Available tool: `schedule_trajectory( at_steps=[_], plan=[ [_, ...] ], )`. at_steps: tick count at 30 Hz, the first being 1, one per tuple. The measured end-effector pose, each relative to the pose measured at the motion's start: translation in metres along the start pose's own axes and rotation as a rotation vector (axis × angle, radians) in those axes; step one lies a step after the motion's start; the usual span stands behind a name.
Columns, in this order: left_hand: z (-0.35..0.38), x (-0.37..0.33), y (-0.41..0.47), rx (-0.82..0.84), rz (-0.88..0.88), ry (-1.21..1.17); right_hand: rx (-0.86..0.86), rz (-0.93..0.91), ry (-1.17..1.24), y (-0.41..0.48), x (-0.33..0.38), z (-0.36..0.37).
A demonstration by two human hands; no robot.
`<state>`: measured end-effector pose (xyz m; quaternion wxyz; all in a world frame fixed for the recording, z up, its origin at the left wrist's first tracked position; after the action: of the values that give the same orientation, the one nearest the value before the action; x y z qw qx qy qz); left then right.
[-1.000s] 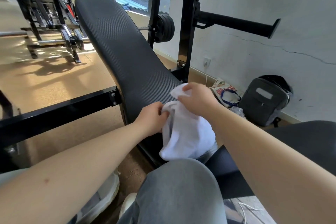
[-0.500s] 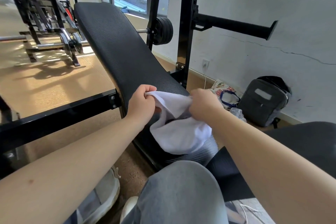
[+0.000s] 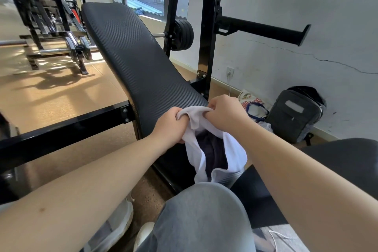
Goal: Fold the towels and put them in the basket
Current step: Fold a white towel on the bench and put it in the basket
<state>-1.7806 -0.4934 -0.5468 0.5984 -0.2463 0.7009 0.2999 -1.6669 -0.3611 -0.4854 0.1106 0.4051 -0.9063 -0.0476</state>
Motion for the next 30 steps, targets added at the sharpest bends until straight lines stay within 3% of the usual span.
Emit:
schedule_trajectory(
  at_steps=[3, 7, 9, 14, 16, 19, 22, 25, 30],
  plan=[
    [-0.007, 0.002, 0.006, -0.103, 0.014, 0.044, 0.012, -0.039, -0.028, 0.001, 0.002, 0.003],
    [-0.024, 0.015, 0.014, -0.237, -0.087, 0.012, 0.467, -0.146, -0.354, -0.007, 0.0, 0.023],
    [-0.031, 0.023, 0.017, -0.302, -0.129, 0.002, 0.559, -0.13, -0.432, -0.009, -0.002, 0.028],
    [-0.051, 0.038, 0.019, -0.541, -0.269, -0.111, 0.461, 0.017, -0.506, -0.01, -0.013, 0.015],
    [-0.059, 0.043, 0.018, -0.56, -0.272, -0.031, 0.362, 0.093, -0.592, -0.013, -0.019, 0.012],
    [-0.058, 0.049, 0.014, -0.443, -0.141, 0.108, 0.195, 0.002, -0.574, -0.012, -0.012, 0.011],
    [-0.045, 0.044, 0.006, -0.254, 0.029, 0.214, 0.181, -0.226, -0.368, -0.01, 0.004, 0.021],
    [-0.031, 0.044, -0.004, -0.065, 0.161, 0.442, 0.342, -0.306, -0.353, -0.017, 0.01, 0.037],
    [-0.016, 0.053, -0.015, 0.18, 0.213, 0.809, 0.685, -0.223, -0.45, -0.024, -0.006, 0.052]
  ],
)
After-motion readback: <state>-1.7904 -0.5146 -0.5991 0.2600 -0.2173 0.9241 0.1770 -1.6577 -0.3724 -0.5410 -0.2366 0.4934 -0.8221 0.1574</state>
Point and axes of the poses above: each hand's wrist, its own y-axis towards the middle knuckle, its own z-axis out of the palm, x = y × z, the point moved 2 cm from there along y, towards the middle knuckle, and after that the axes turned 14 degrees about -y, right-handed, at the moved point
